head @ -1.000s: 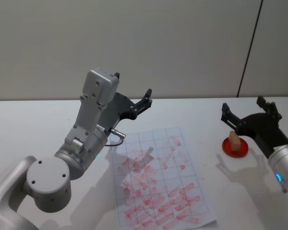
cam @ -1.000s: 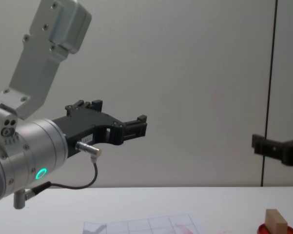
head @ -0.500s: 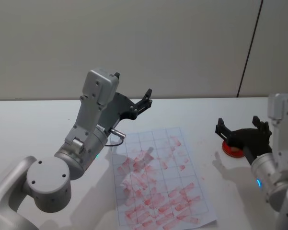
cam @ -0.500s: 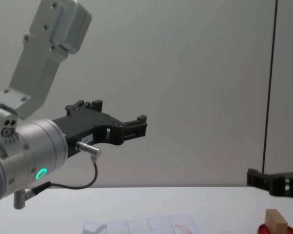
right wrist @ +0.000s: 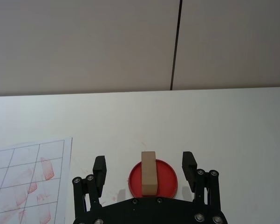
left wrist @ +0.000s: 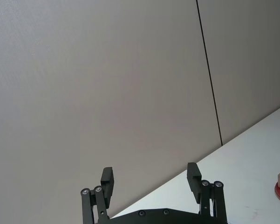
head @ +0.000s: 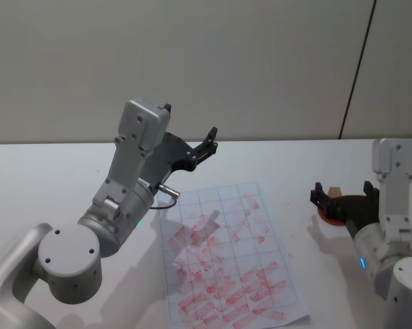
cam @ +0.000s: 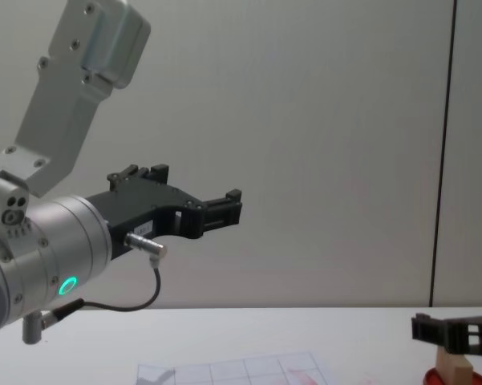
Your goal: Use the one hand to pick up the stamp and affix it onto the A4 paper.
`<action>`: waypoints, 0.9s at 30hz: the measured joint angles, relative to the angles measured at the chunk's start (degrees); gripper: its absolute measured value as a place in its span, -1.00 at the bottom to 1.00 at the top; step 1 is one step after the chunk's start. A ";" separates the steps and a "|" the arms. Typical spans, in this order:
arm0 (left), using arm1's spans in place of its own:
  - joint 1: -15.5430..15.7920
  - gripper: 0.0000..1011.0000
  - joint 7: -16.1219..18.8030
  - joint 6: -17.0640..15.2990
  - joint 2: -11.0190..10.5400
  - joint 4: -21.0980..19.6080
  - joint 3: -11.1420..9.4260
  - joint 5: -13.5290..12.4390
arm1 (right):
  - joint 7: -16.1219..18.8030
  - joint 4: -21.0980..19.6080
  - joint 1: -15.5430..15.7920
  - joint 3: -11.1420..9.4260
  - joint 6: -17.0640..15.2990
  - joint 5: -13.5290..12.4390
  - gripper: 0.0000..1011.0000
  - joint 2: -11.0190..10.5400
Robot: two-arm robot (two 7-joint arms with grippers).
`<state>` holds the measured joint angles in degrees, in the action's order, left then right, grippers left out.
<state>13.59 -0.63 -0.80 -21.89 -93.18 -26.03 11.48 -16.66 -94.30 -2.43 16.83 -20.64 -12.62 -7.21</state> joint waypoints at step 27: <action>0.00 0.98 0.00 0.00 0.00 0.00 0.00 0.00 | 1.52 7.59 -3.98 -1.20 -3.24 1.51 0.66 2.44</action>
<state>13.59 -0.63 -0.80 -21.89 -93.18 -26.02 11.48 -15.14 -86.72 -6.41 15.63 -23.88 -11.10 -4.77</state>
